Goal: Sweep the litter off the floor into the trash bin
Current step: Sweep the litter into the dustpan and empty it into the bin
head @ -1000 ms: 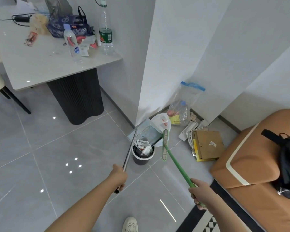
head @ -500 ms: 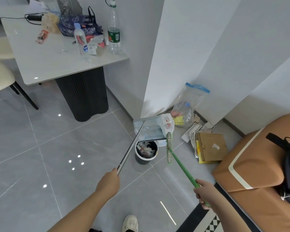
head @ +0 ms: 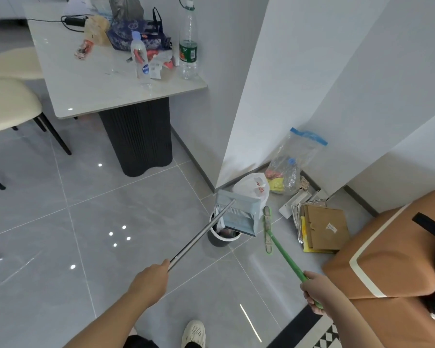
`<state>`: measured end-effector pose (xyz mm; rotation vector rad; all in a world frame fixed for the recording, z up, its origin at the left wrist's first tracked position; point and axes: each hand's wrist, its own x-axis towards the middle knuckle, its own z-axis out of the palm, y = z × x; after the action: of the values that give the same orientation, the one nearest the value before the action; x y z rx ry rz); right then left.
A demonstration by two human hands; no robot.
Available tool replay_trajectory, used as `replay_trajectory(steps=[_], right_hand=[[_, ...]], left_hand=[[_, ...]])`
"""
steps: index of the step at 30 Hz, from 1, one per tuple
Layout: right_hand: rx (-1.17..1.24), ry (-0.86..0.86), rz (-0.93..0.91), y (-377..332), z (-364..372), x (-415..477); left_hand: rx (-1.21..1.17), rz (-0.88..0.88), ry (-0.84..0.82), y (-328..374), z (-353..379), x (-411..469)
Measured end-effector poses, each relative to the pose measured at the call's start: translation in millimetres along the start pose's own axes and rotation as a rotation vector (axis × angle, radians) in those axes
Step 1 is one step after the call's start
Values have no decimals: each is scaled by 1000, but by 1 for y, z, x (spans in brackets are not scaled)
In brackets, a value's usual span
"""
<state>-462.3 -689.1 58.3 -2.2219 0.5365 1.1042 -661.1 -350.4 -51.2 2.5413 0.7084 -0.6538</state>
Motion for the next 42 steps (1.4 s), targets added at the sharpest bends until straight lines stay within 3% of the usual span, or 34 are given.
replay_trajectory(steps=[19, 25, 28, 33, 42], right_hand=[[-33, -11, -33, -19, 9, -2], [-51, 8, -111, -46, 17, -18], [-114, 26, -178, -73, 27, -31], [-206, 27, -271, -125, 72, -55], [-276, -103, -321, -196, 245, -117]], left_hand=[[-71, 49, -6, -19, -7, -12], [-522, -4, -53, -15, -44, -29], [-856, -151, -149, -9, -89, -44], [-1190, -194, -168, -50, -151, -73], [-1460, -134, 143, -198, -221, -120]])
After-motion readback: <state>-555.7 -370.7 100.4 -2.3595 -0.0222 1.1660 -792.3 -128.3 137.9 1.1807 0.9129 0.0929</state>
